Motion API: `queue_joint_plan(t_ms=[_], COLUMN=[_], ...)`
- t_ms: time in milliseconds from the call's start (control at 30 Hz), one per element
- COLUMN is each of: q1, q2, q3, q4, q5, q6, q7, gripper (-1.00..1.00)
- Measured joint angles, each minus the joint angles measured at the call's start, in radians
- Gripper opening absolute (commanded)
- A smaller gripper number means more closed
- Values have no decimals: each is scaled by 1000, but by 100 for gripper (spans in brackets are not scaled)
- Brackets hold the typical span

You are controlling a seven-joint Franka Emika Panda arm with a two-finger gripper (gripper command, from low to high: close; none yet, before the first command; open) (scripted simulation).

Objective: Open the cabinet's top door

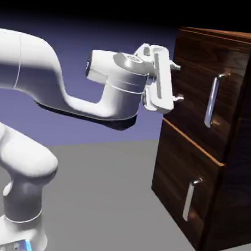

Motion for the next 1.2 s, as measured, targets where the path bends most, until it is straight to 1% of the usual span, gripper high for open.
queue_joint_plan(t_ms=[567,600,733,767,833,1200], q1=[196,196,341,370,370,-29], q2=[-110,-111,-51,-39,-39,81], q3=[-251,-251,-332,-348,-348,-27], q4=[112,112,208,226,226,56], q5=[-736,-736,-754,-757,-757,-757], q6=[-5,-5,-43,-50,-50,-130], q7=[-255,-255,-243,-241,-241,27], gripper=[0,0,0,-100,-100,-100])
